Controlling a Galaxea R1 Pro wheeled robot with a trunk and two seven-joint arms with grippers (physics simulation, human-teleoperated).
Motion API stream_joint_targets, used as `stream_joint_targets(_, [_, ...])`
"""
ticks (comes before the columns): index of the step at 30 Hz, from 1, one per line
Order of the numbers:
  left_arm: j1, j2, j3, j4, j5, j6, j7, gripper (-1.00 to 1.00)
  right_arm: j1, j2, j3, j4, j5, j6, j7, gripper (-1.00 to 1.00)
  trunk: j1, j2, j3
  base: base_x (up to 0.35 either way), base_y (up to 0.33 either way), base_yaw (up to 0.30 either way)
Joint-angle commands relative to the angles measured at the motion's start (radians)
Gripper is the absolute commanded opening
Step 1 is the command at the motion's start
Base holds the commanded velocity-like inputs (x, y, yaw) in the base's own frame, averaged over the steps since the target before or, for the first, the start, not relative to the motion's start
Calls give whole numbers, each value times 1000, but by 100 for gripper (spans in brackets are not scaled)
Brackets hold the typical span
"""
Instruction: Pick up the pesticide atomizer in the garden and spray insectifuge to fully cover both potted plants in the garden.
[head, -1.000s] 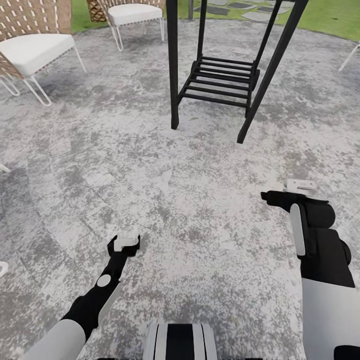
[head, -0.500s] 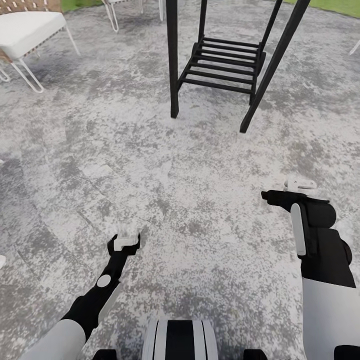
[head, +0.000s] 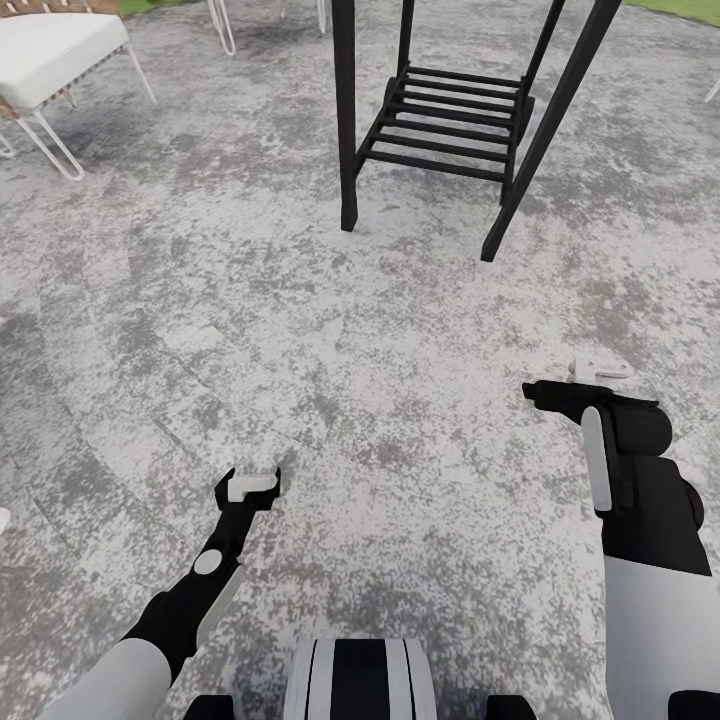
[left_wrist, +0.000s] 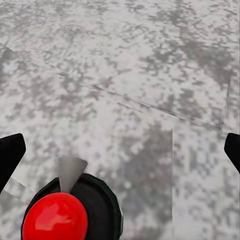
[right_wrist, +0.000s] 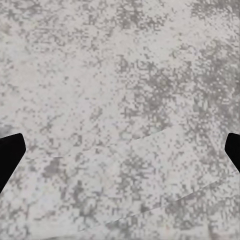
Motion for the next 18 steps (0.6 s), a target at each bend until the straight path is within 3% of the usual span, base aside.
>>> stream_joint_targets(1, [-1,2,-8,0,10,-4,8,100,-1,0,1,-1,0,5,-3,100,0,0,-4,0,0,0])
stream_joint_targets(18, [-1,3,0,0,10,-4,8,100,0,0,1,-1,0,5,-3,100,8,-4,-70,0,0,0])
